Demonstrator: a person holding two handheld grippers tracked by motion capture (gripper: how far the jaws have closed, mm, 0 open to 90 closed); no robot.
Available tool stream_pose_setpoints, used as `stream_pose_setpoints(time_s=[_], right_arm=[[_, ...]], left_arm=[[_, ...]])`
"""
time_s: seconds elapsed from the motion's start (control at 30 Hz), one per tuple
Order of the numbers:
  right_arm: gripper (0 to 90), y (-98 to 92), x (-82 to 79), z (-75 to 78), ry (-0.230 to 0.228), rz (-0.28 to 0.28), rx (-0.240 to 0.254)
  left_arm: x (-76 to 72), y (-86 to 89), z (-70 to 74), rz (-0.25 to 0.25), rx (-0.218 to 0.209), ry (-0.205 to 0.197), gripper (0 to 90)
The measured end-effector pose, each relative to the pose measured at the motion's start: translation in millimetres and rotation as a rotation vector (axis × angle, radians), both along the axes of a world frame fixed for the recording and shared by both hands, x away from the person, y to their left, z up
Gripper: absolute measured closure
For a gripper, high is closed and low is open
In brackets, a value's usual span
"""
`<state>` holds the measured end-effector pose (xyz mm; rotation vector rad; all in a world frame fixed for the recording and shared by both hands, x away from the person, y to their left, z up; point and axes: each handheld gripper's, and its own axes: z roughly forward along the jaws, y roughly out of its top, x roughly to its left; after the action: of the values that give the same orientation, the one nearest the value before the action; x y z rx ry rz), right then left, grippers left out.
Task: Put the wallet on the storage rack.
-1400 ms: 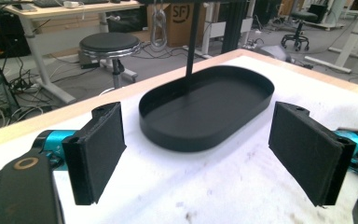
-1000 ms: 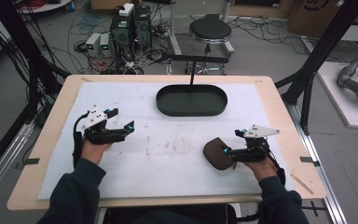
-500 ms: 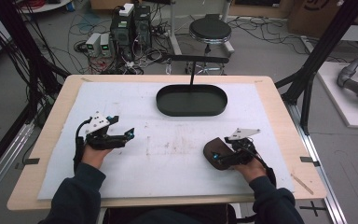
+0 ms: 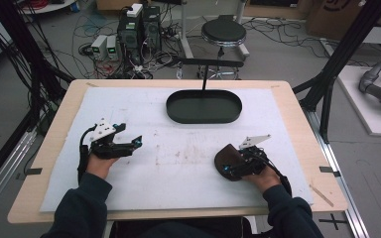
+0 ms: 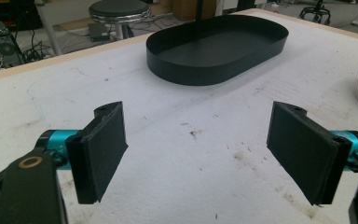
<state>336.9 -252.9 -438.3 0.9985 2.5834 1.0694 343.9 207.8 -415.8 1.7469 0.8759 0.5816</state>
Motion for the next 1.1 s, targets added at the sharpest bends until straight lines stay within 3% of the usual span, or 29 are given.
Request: stream_pose_setpoints(time_s=[0.13,0.23,0.27,0.3,0.4,0.43,0.47,0.63,0.67,0.8,1.0,1.1], right_arm=[[29.3,-0.2,-0.8,3.8,-0.011,0.012,-0.006],[38.9,-5.1,-1.5,9.2,-0.015,0.014,0.033],[47.3,-7.7,-3.0,14.1,-0.024,0.017,0.064],[47.3,-7.7,-3.0,14.1,-0.024,0.017,0.064],[56.6,-9.7,-5.4,22.6,-0.062,0.011,0.083],[62.8,-12.0,-7.8,29.9,-0.130,-0.022,0.067],[62.8,-12.0,-7.8,29.9,-0.130,-0.022,0.067],[64.7,-17.1,-12.1,42.0,-0.290,-0.116,-0.047],[64.7,-15.6,-11.9,41.7,-0.296,-0.110,-0.078],[65.0,-8.3,-10.1,33.5,-0.263,-0.077,-0.115],[65.0,-12.0,-4.3,48.0,-0.281,-0.086,-0.018],[65.0,-13.0,4.0,56.2,-0.309,-0.076,0.006]], left_arm=[[0.5,2.0,-0.3,0.011,-0.001,0.007,19.9],[0.2,3.6,-0.6,0.018,-0.002,0.007,20.6],[-0.2,5.1,-1.0,0.020,-0.005,0.008,21.0],[-0.2,5.1,-1.0,0.020,-0.005,0.008,21.1],[-0.8,7.1,-1.0,0.028,-0.014,0.006,21.2],[-1.0,8.0,-0.7,0.030,-0.015,0.000,21.6],[-1.2,8.7,-0.3,0.030,-0.019,-0.005,21.6],[-1.4,11.0,-0.3,0.030,-0.031,-0.010,21.7],[-1.3,11.3,-0.4,0.030,-0.033,-0.012,21.7],[-2.0,11.7,0.0,0.025,-0.038,-0.018,21.7],[-1.5,11.9,2.1,0.030,-0.061,-0.049,21.7],[-0.9,12.0,4.8,0.030,-0.064,-0.064,20.0]])
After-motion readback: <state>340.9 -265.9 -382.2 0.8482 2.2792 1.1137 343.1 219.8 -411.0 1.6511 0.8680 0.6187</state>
